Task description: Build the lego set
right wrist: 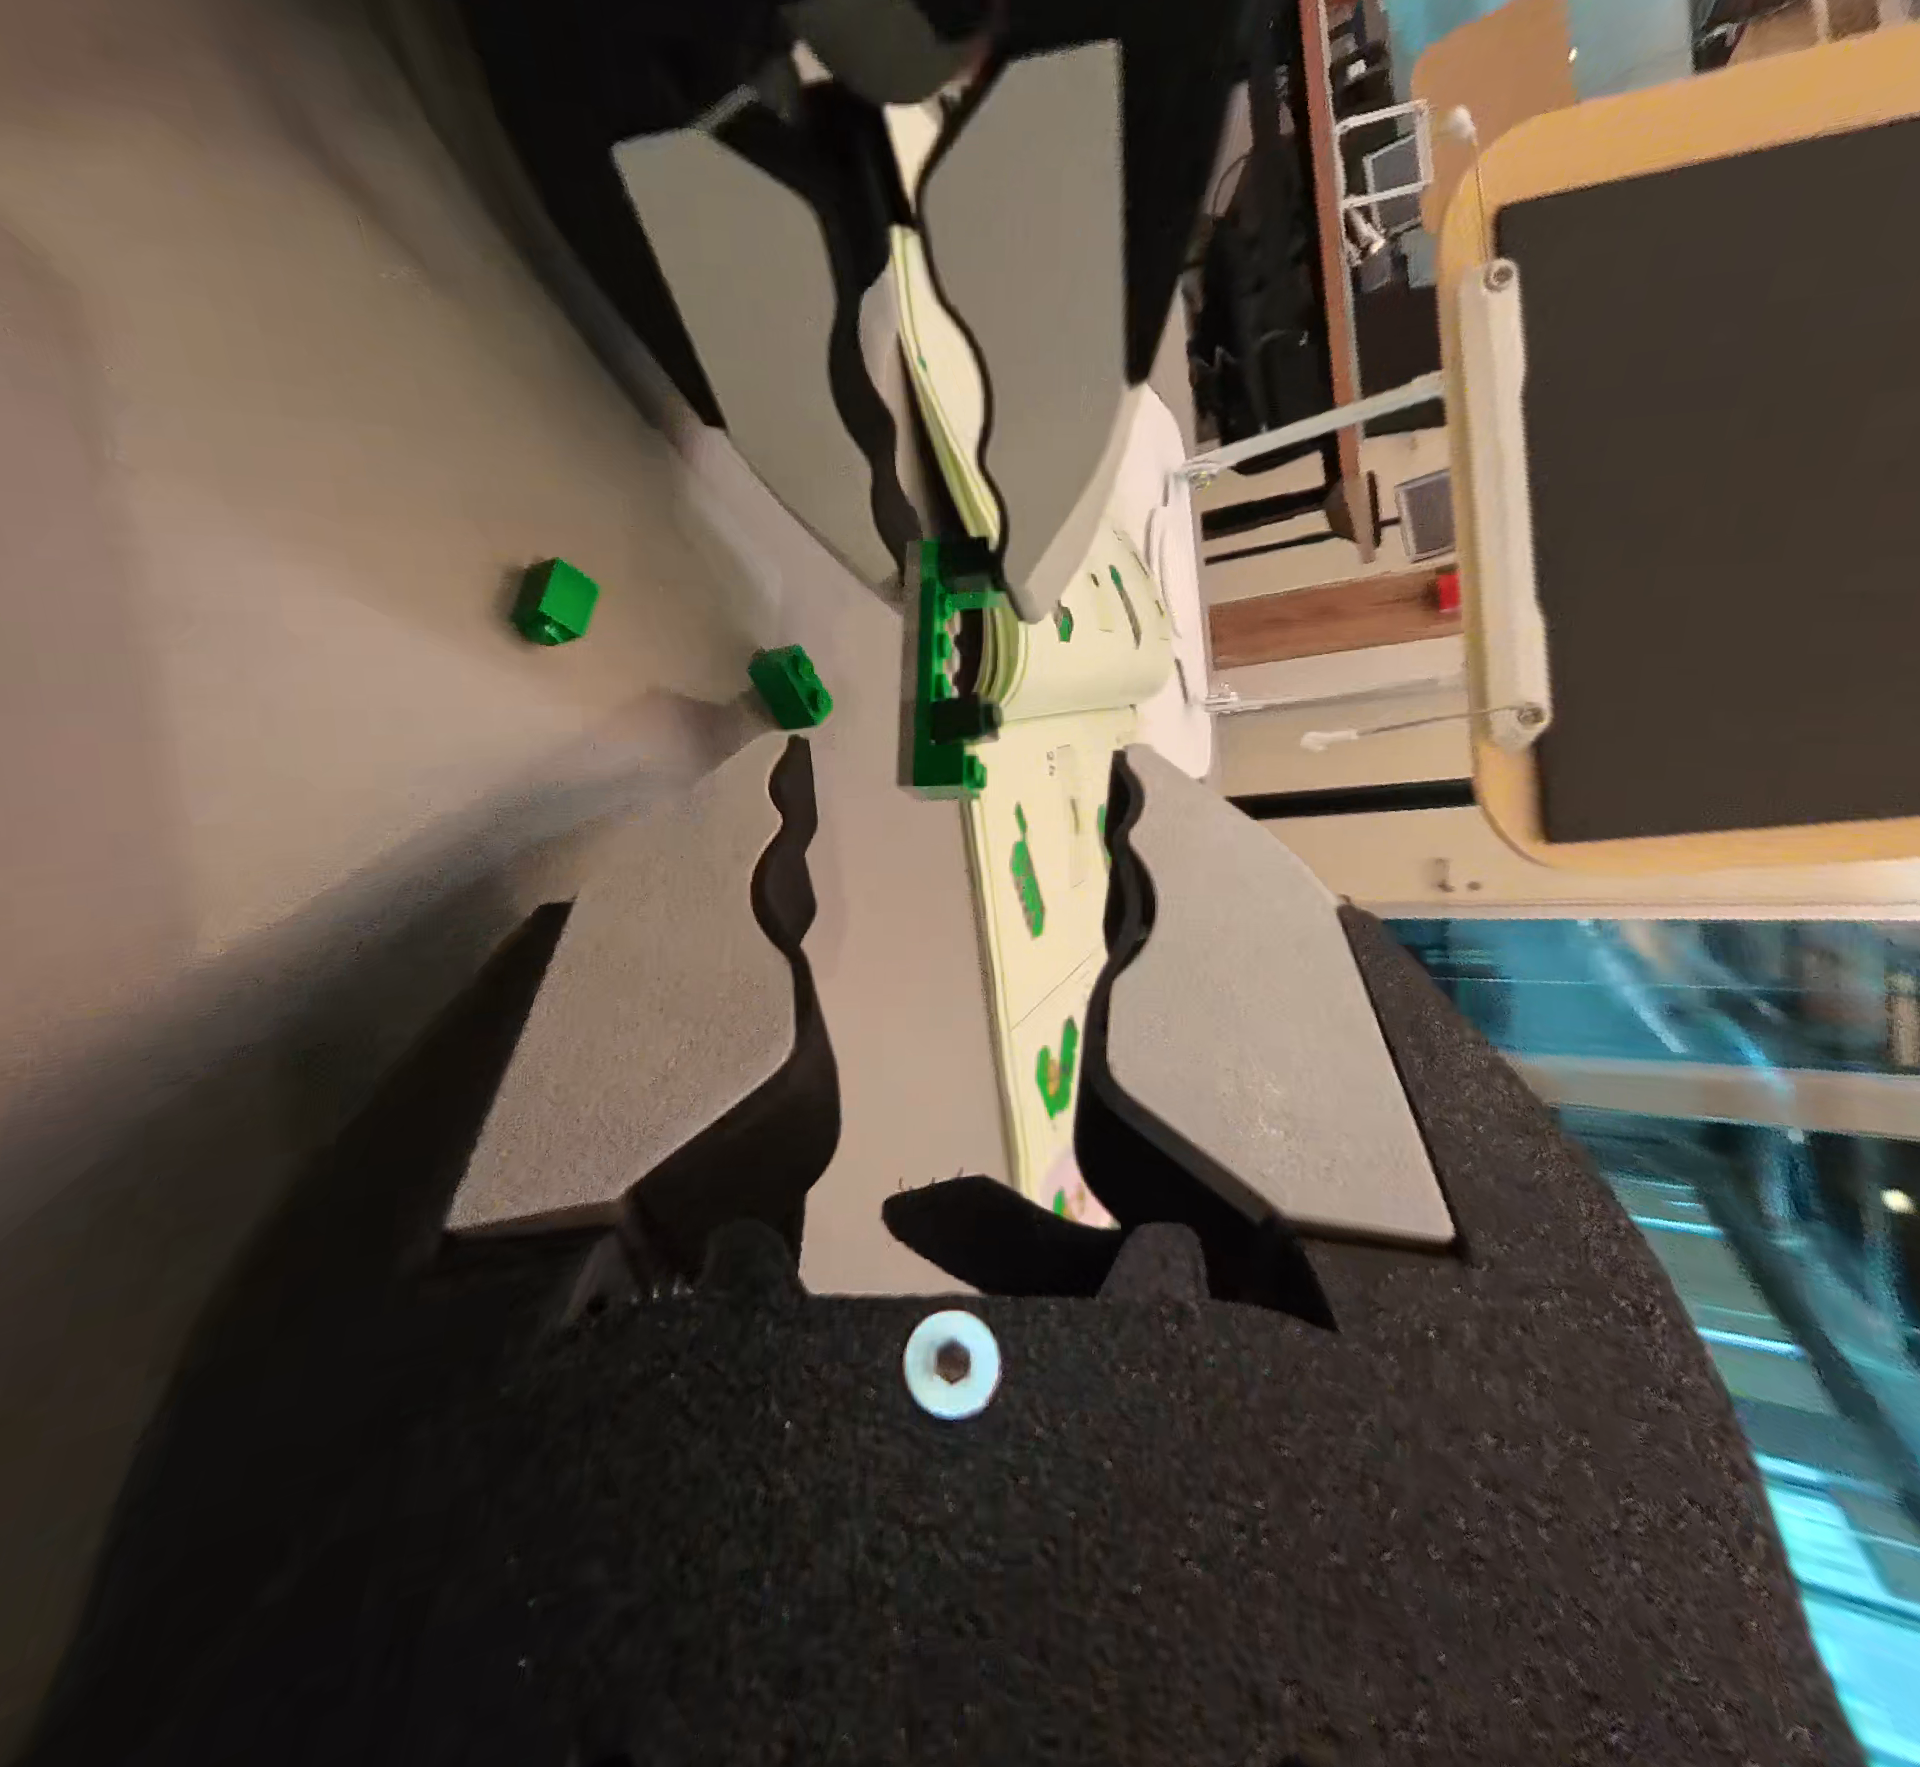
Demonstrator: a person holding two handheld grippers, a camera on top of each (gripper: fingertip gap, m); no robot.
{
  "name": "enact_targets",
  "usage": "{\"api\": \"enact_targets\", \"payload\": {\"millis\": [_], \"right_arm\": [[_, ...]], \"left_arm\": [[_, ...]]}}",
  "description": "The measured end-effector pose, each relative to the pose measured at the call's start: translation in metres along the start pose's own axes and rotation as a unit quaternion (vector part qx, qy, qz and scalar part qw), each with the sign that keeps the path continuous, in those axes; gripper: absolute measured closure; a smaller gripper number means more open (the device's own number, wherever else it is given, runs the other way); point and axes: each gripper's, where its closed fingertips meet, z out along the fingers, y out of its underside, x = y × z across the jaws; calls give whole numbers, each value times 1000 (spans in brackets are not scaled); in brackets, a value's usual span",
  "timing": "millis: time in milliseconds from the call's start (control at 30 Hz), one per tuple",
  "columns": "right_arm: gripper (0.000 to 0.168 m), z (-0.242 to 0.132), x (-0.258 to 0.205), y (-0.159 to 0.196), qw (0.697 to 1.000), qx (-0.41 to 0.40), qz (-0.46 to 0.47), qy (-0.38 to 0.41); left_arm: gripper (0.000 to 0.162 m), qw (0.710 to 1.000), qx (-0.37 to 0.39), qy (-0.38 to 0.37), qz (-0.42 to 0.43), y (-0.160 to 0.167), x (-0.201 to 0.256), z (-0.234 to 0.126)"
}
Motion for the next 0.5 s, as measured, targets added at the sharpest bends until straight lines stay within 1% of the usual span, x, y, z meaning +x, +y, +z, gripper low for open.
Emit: {"api": "enact_targets", "payload": {"millis": [67, 133, 267, 367, 433, 500], "right_arm": [[115, 3, -1, -1, 1000, -1, -17, 8], [119, 5, -2, -3, 999, 1, -32, 15], [133, 10, -8, -5, 998, 2, -57, 15], [146, 12, -5, 0, 997, -18, -65, 27], [147, 12, -4, 1, 999, -19, -41, 20], [147, 11, -2, 1, 999, -21, -35, 19]], "left_arm": [[143, 1000, 2, 3, -7, -1, 0, 0], [143, 1000, 6, 6, -11, -3, 1, -1], [143, 1000, 15, 9, -14, -8, 1, -3], [143, 1000, 20, 11, -7, -12, 3, -4], [143, 1000, 20, 3, -3, -13, 1, -6], [143, 1000, 20, 9, -19, -12, 1, -6]]}}
